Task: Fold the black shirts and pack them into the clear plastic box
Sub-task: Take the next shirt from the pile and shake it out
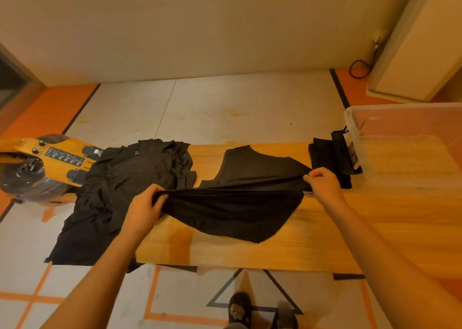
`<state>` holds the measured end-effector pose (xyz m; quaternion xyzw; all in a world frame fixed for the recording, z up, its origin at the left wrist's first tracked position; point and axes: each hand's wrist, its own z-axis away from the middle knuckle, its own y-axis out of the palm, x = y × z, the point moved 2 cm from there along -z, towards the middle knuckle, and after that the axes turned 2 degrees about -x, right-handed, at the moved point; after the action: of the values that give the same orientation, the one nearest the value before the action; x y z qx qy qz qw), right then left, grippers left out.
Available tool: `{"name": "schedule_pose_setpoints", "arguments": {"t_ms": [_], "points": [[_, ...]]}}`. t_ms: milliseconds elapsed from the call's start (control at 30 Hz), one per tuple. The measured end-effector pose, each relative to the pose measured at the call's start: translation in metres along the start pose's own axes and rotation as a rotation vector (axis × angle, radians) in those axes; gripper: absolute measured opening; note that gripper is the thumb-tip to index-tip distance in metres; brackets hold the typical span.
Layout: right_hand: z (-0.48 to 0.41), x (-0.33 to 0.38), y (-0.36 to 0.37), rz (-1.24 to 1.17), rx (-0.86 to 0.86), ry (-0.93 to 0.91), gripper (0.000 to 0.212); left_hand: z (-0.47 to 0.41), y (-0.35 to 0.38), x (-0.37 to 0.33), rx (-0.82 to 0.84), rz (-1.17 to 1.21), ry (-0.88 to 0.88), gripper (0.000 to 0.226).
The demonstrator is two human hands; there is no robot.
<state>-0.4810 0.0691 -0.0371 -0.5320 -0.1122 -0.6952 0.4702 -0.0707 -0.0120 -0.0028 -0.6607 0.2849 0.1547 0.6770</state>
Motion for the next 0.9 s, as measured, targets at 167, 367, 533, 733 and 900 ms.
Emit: {"name": "schedule_pose_setpoints", "arguments": {"t_ms": [167,367,533,733,900], "points": [[0.014,0.074,-0.041,-0.389,-0.025,-0.064,0.008,-0.043,-0.040,-0.042,-0.107,0.139,0.019,0.016],[0.037,0.109,-0.087,-0.602,0.053,-0.076,0.004,-0.058,-0.066,-0.069,-0.146,0.382,0.083,0.007],[0.054,0.147,-0.113,-0.510,0.096,-0.162,0.009,-0.068,-0.092,-0.094,-0.121,0.457,0.143,0.011],[0.059,0.203,-0.136,-0.328,0.023,-0.268,0.009,-0.096,-0.146,-0.128,-0.142,0.470,0.199,0.007],[0.050,0.236,-0.132,-0.440,0.037,-0.323,0.011,-0.113,-0.168,-0.156,-0.094,0.559,0.190,0.010]]}}
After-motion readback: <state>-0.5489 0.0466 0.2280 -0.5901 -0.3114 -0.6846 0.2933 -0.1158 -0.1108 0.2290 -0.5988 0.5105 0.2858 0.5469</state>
